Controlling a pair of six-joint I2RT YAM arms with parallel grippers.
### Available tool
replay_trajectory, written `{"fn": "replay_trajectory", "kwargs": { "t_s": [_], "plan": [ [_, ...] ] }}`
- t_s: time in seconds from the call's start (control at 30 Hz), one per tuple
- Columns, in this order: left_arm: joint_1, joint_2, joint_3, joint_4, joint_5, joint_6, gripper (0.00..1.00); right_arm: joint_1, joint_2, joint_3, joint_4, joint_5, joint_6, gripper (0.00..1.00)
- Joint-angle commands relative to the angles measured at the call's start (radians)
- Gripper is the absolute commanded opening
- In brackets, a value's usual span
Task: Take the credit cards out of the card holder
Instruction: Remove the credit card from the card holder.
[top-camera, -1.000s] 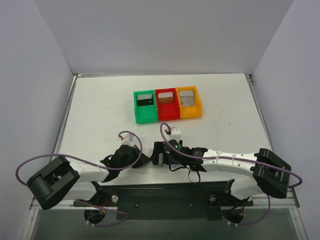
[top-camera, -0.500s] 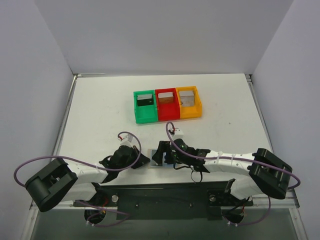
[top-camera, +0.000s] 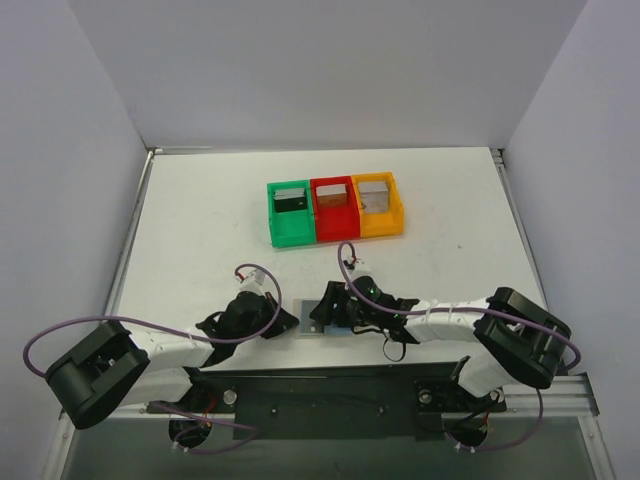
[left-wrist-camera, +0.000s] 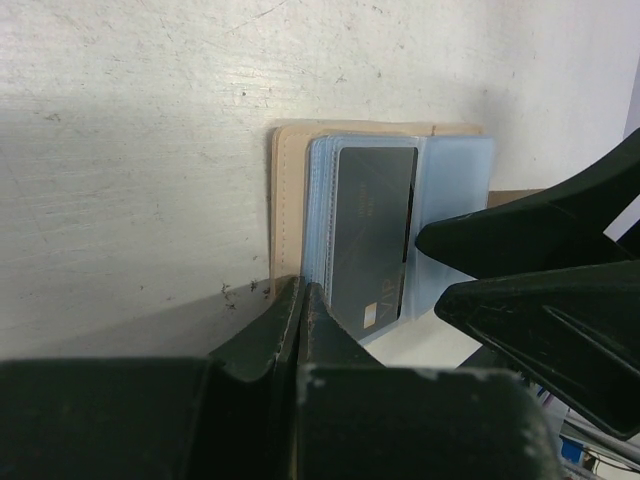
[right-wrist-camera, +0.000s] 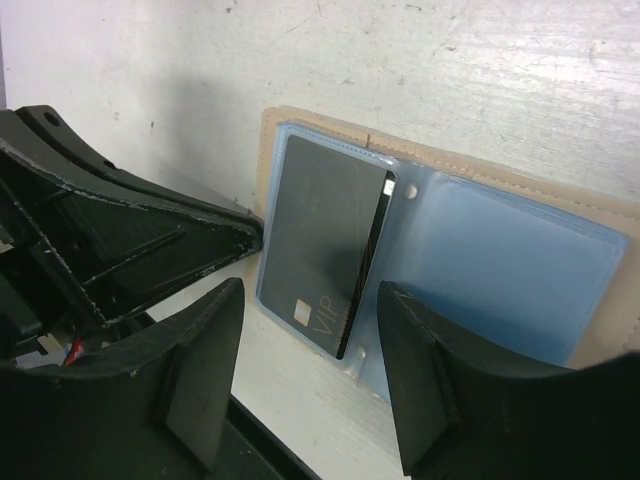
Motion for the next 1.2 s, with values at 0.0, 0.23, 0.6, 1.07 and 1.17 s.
{"fn": "replay_trajectory", "kwargs": {
  "t_s": [0.0,0.23,0.6,1.07,1.17],
  "plan": [
    [-0.004,-0.013,-0.002,-0.041,-0.018,0.026,0.00,-0.012,0.016,-0.014,0.111,-0.034,0.017,0.50],
    [-0.004,-0.018,-0.011,-0.036,-0.025,0.021,0.00,-0.018,0.024,-0.028,0.148,-0.044,0.026,0.46],
    [-0.004,-0.009,-0.014,-0.041,-0.030,0.026,0.00,-0.045,0.068,-0.065,0.240,-0.084,0.066,0.47],
    [-0.003,-0.018,-0.017,-0.062,-0.045,0.033,0.00,-0.076,0.112,-0.093,0.359,-0.144,0.107,0.49],
    [-0.003,0.002,-0.013,-0.061,-0.042,0.036,0.00,-0.091,0.149,-0.119,0.481,-0.186,0.146,0.49]
  ]
}}
